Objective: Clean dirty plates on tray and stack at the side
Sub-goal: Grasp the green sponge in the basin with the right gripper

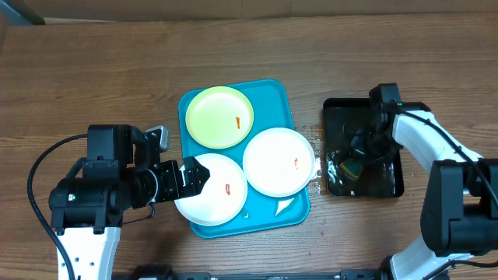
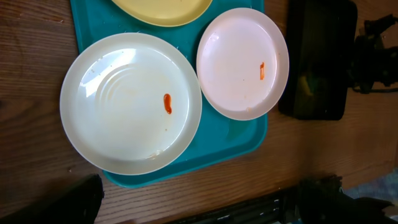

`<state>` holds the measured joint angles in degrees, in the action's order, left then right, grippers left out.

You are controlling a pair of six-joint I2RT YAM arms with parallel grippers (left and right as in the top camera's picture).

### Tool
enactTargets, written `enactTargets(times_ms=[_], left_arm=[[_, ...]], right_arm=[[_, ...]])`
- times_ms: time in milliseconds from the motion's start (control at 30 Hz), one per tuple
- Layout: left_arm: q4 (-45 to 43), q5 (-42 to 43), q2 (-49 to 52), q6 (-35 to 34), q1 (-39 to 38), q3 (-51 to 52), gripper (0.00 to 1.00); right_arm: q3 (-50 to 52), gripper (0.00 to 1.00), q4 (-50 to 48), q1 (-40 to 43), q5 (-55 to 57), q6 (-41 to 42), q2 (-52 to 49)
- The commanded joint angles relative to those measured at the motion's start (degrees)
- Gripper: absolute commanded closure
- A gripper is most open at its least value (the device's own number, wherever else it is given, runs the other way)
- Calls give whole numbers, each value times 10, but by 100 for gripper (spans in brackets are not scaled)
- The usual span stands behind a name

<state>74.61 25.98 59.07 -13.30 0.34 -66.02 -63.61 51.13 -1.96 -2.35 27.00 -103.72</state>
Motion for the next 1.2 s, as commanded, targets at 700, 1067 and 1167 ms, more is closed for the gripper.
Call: enactTargets(times_ms=[700, 1067, 1167], left_arm=[[0, 6, 2, 16, -4, -12, 0], [47, -116, 2, 14, -4, -12, 0], [42, -133, 2, 0, -4, -7, 0]], right_arm=[[46, 61, -22, -14, -28, -26, 43], [67, 96, -47, -14, -28, -23, 41], [47, 96, -20, -14, -29, -47, 47]])
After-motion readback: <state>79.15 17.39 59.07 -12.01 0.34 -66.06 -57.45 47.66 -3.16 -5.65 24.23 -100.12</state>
